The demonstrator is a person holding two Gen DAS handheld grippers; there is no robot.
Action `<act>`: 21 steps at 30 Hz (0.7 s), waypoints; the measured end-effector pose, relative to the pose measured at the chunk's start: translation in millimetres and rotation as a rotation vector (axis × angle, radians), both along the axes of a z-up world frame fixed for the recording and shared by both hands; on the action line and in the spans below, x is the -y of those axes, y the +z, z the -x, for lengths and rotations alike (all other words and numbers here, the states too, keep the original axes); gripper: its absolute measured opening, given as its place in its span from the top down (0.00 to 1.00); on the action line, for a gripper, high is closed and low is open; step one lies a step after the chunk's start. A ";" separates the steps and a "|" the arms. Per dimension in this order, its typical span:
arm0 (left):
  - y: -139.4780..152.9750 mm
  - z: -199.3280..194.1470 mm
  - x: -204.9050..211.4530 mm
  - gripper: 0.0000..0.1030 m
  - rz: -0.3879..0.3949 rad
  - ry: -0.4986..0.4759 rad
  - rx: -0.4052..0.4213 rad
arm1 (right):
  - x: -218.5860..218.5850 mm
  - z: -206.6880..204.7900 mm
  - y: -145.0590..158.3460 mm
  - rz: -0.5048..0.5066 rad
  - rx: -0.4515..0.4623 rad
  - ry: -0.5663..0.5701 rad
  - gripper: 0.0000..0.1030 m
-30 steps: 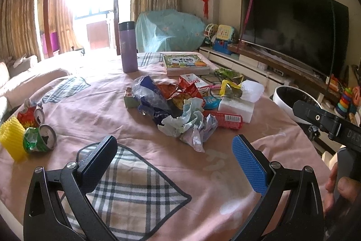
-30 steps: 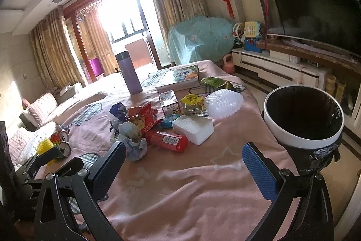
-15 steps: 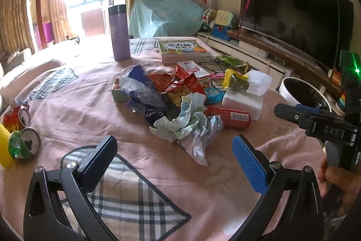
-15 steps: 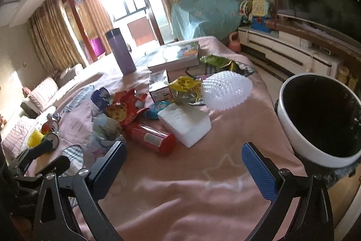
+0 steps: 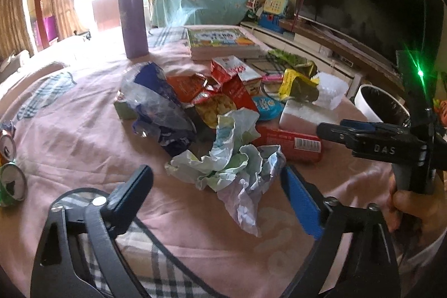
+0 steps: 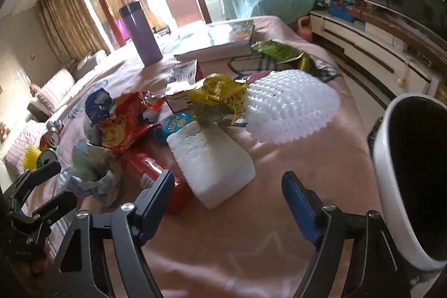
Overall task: Collect trash
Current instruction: 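Grasp the crumpled tissue with the left tool while the right tool grasps the white foam block, then carry both items to the black bin and open both tools to drop them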
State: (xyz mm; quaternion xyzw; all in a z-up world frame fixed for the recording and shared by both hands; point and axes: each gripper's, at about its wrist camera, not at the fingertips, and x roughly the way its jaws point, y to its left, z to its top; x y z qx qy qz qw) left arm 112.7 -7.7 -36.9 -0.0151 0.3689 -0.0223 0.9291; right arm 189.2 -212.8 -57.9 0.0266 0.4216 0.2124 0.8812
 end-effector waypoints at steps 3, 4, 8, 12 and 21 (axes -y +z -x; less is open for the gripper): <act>-7.1 -5.2 0.5 0.29 0.024 -0.017 -0.034 | -3.4 -8.4 -5.9 -0.005 -0.024 0.014 0.29; -9.8 -6.7 0.9 0.39 0.035 -0.029 -0.050 | -3.7 -9.9 -6.0 -0.006 -0.027 0.018 0.34; -10.5 -6.6 5.9 0.65 0.051 -0.071 -0.063 | -7.0 -7.6 -5.0 -0.009 -0.018 0.043 0.47; -2.2 2.4 11.2 0.68 0.056 -0.097 -0.030 | -2.5 4.6 0.1 -0.025 0.001 0.021 0.50; 17.7 10.7 41.2 0.68 0.079 -0.205 0.010 | 40.7 46.9 27.5 -0.124 0.063 -0.087 0.50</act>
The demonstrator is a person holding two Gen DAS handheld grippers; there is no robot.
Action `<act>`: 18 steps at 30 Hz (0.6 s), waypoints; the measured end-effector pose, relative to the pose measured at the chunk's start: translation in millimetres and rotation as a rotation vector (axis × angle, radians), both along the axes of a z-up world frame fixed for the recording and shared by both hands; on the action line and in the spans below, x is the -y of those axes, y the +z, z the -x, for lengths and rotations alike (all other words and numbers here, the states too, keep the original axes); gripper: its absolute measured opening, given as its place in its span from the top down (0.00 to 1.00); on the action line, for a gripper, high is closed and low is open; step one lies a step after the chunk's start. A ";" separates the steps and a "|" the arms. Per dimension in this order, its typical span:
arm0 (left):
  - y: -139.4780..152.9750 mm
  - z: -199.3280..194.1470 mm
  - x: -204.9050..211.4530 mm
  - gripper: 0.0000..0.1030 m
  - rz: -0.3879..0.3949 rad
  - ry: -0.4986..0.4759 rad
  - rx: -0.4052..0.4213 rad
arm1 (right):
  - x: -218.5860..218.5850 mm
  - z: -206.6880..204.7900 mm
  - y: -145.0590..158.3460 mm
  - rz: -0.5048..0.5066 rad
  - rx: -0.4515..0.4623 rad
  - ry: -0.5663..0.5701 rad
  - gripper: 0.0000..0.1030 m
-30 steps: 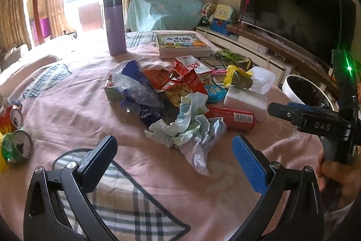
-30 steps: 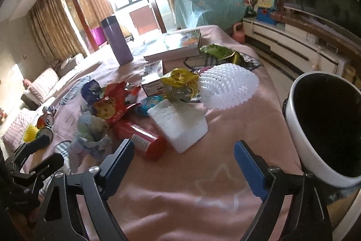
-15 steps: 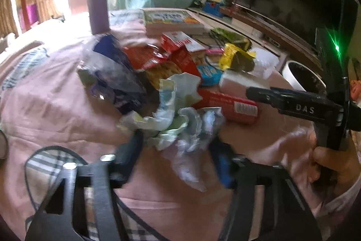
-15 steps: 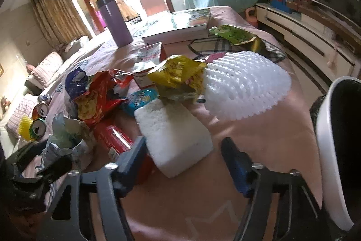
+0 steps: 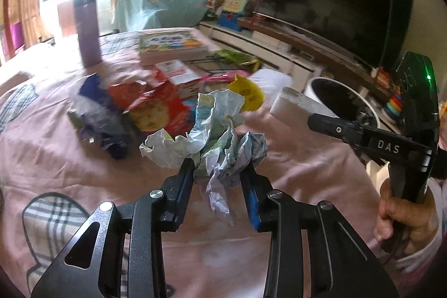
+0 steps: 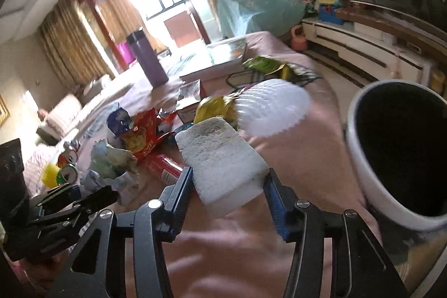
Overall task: Collect trash
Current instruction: 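Carry both items to the black bin and open both tools to drop them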
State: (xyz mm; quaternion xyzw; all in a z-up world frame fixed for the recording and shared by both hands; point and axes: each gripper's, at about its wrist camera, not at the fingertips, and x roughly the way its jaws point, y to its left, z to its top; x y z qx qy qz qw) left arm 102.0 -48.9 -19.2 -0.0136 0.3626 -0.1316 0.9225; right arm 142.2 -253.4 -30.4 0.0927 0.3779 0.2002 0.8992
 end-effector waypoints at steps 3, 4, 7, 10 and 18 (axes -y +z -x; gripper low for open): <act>1.6 0.0 14.8 0.68 0.006 -0.043 -0.006 | 18.1 12.5 3.7 -0.015 0.010 -0.045 0.50; 1.5 -0.4 19.5 0.68 0.006 -0.055 -0.007 | 24.6 15.8 4.7 -0.013 0.012 -0.063 0.50; 3.6 -1.7 38.1 0.68 0.009 -0.096 -0.008 | 42.9 21.3 6.4 -0.013 0.012 -0.113 0.50; 5.8 -6.5 54.4 0.68 0.029 -0.141 -0.019 | 66.2 25.8 9.7 -0.018 0.016 -0.170 0.50; 15.7 -24.0 106.5 0.68 0.024 -0.236 -0.021 | 117.0 30.6 17.3 -0.004 0.036 -0.292 0.49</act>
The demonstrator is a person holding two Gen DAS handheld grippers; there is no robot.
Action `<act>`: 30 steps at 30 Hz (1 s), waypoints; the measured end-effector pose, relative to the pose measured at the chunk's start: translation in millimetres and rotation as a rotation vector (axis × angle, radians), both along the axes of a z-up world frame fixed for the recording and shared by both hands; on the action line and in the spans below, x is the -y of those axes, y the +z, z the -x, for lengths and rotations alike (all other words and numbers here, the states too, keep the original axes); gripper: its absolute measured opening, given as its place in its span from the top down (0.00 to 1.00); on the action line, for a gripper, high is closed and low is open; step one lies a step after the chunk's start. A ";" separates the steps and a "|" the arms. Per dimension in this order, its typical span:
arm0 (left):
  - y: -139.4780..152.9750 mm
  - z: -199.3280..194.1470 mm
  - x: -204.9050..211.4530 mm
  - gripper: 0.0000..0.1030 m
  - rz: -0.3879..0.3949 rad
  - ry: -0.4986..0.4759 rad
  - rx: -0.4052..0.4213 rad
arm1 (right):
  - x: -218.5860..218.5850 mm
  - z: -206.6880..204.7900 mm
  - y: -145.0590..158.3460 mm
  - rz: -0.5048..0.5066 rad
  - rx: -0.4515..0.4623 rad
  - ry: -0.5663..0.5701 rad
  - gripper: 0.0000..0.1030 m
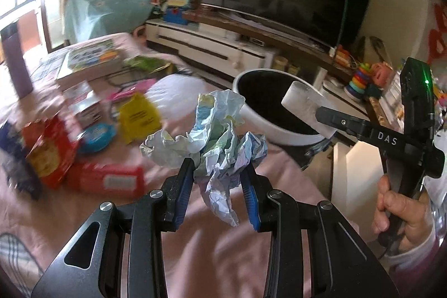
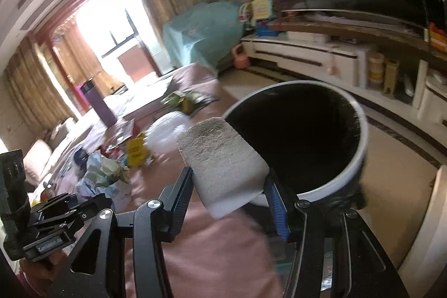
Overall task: Collect trash
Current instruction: 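Carry both items to the black bin and open both tools to drop them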
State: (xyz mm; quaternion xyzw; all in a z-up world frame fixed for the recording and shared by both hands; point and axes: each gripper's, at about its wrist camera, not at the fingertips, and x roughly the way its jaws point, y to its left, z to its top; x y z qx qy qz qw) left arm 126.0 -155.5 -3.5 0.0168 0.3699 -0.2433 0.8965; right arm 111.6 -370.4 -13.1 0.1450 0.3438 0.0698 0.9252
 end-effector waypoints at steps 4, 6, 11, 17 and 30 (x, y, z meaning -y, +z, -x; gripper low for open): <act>4.6 -13.0 24.9 0.68 0.010 -0.037 -0.006 | 24.7 -3.6 0.3 0.005 -0.003 -0.058 0.49; 6.9 -18.8 34.4 0.68 0.010 -0.049 -0.006 | 31.9 -4.0 0.7 0.014 -0.004 -0.074 0.49; 7.1 -36.6 56.5 0.68 0.008 -0.074 -0.018 | 50.1 -10.2 1.6 0.030 -0.006 -0.104 0.49; 3.6 -55.7 85.9 0.68 -0.001 -0.109 -0.045 | 63.0 -21.6 -0.5 0.046 -0.020 -0.118 0.48; -8.5 -77.3 116.8 0.27 -0.038 -0.134 -0.070 | 77.3 -46.0 -6.1 0.070 -0.055 -0.117 0.42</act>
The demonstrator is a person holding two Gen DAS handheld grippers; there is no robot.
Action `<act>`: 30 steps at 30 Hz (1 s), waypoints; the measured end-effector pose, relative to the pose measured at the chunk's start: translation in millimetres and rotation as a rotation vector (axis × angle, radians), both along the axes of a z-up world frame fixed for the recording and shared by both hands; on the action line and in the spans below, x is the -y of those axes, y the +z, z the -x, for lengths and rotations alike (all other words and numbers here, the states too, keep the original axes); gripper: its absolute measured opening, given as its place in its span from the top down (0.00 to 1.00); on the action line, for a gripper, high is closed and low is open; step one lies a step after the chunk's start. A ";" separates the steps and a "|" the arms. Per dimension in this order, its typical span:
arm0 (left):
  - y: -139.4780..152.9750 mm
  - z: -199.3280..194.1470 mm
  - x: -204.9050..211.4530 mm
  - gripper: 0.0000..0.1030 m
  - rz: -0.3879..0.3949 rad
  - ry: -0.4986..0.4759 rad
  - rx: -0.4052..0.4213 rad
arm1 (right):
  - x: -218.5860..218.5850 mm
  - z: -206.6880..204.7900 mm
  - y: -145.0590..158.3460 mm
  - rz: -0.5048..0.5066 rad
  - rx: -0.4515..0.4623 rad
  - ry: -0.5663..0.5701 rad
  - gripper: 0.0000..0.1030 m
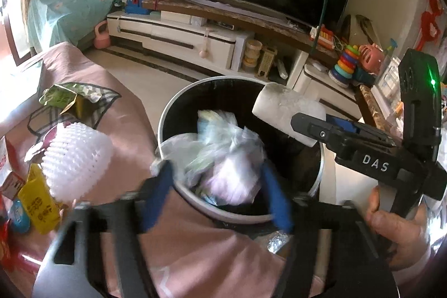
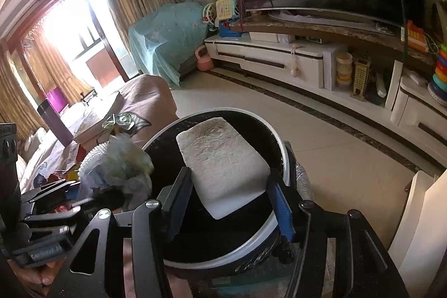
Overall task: Collect trash
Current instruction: 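Carry both items to the black bin and open both tools to drop them, then grasp the blue plastic bag with the left tool while the right tool grasps the red can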
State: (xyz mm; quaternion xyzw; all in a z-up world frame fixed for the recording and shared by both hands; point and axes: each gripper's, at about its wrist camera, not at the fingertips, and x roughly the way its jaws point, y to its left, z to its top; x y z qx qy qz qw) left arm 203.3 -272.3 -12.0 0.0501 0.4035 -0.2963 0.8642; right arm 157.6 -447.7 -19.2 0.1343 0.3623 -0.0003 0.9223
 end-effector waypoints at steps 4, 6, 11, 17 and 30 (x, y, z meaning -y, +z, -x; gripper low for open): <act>1.4 5.0 -8.6 0.22 0.004 0.014 0.007 | 2.9 -1.4 -0.1 -0.027 0.000 0.000 0.25; 1.8 8.0 -17.0 0.21 0.011 0.028 0.005 | 2.4 1.3 0.7 -0.039 0.007 -0.005 0.21; -0.4 20.8 -44.8 0.19 0.028 0.078 0.000 | -5.0 10.1 4.0 -0.076 0.025 -0.003 0.11; -5.4 40.0 -82.2 0.19 0.034 0.143 0.000 | -32.1 25.8 5.0 -0.116 0.053 0.023 0.03; -18.2 70.0 -187.7 0.19 0.063 0.337 -0.026 | -114.9 35.0 -3.5 -0.132 0.042 0.168 0.03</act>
